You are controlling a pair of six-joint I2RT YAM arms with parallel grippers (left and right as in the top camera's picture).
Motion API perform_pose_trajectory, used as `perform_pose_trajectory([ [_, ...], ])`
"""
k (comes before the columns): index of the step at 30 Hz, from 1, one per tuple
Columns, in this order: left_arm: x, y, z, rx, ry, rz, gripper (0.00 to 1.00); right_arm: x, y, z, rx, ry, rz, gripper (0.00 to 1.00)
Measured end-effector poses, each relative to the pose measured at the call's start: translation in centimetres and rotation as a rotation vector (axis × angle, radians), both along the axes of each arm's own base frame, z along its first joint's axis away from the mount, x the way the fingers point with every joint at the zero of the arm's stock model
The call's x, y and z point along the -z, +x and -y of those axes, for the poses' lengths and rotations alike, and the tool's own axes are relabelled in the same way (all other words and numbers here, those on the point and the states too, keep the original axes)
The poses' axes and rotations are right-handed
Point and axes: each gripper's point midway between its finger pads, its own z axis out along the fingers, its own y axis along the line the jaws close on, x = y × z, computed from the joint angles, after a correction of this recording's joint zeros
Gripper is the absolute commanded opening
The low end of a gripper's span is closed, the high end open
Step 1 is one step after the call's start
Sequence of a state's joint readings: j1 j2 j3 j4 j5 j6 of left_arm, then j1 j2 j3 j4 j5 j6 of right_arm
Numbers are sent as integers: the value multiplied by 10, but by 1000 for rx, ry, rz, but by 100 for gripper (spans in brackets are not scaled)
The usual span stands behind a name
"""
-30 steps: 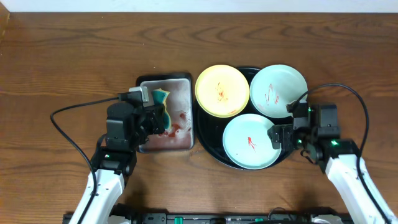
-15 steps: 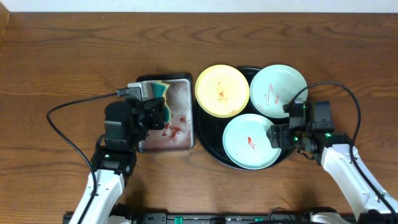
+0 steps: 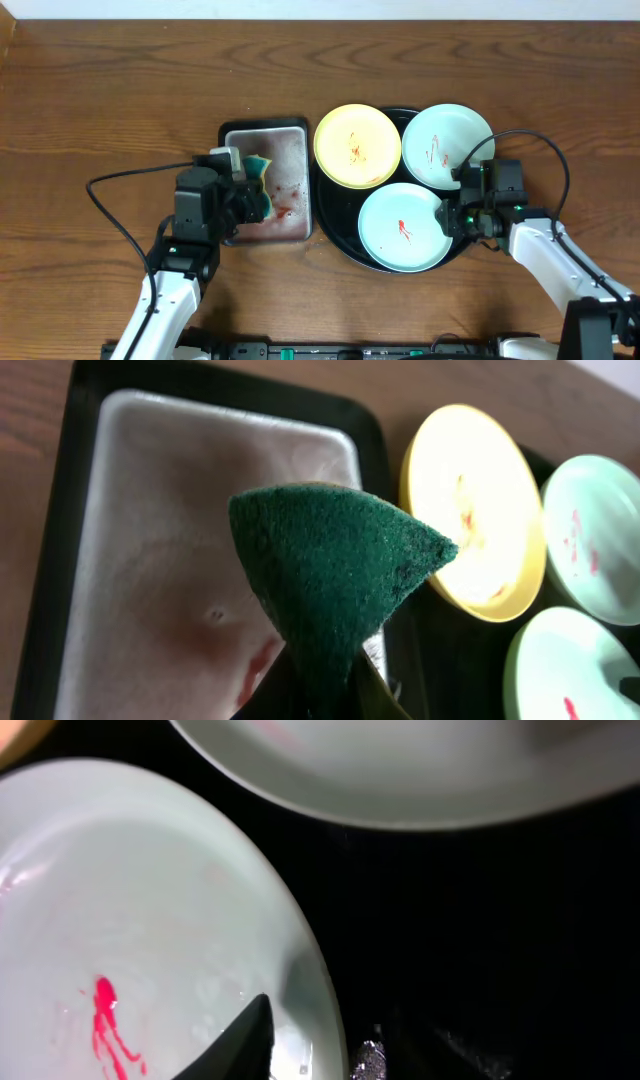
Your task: Clean dirty plates on tray and stack at the side
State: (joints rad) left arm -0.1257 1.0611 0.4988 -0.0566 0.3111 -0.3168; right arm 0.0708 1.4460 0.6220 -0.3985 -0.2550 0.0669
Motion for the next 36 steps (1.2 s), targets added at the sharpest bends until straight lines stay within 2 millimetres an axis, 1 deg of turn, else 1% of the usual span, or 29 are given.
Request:
perform_pose_trajectory([
  [1, 3, -2, -1, -2, 4, -15, 7, 3, -2, 0, 1, -1, -14, 29],
  [2, 5, -3, -1, -2, 5, -25, 7, 4, -3, 0, 0, -1, -20, 25],
  [5, 20, -9, -4, -11, 22, -89, 7, 8, -5, 0, 3, -1, -38, 12],
  [8, 32, -11, -6, -21, 37, -131, 7, 9, -5, 0, 17, 4, -46, 3],
  [9, 35, -11, -7, -24, 42, -143, 7, 9, -6, 0, 19, 6, -48, 1],
  [11, 43, -12, -10, -34, 56, -166, 7, 8, -5, -1, 25, 16, -49, 1],
  [16, 48, -13, -13, -49, 75, -183, 7, 7, -5, -3, 22, 26, -49, 1],
  [20, 45, -12, -12, -46, 84, -193, 7, 6, -4, -5, 19, 34, -45, 1],
  [23, 34, -12, -3, -16, 92, -209, 7, 6, -4, -7, 14, 49, -44, 1],
  [25, 22, -11, 9, 23, 98, -208, 7, 5, -4, -8, 12, 56, -44, 1],
  [27, 8, -12, 27, 79, 104, -199, 7, 5, -4, -9, 10, 62, -44, 1],
  [29, -5, -14, 52, 152, 104, -171, 7, 5, -4, -10, 8, 67, -45, 1],
  [31, -13, -17, 77, 221, 93, -142, 7, 4, -5, -11, 7, 69, -46, 1],
  [33, -15, -24, 108, 305, 75, -118, 7, 4, -5, -11, 7, 71, -47, 1],
  [36, -11, -34, 149, 409, 32, -106, 7, 5, -5, -11, 7, 72, -49, 1],
])
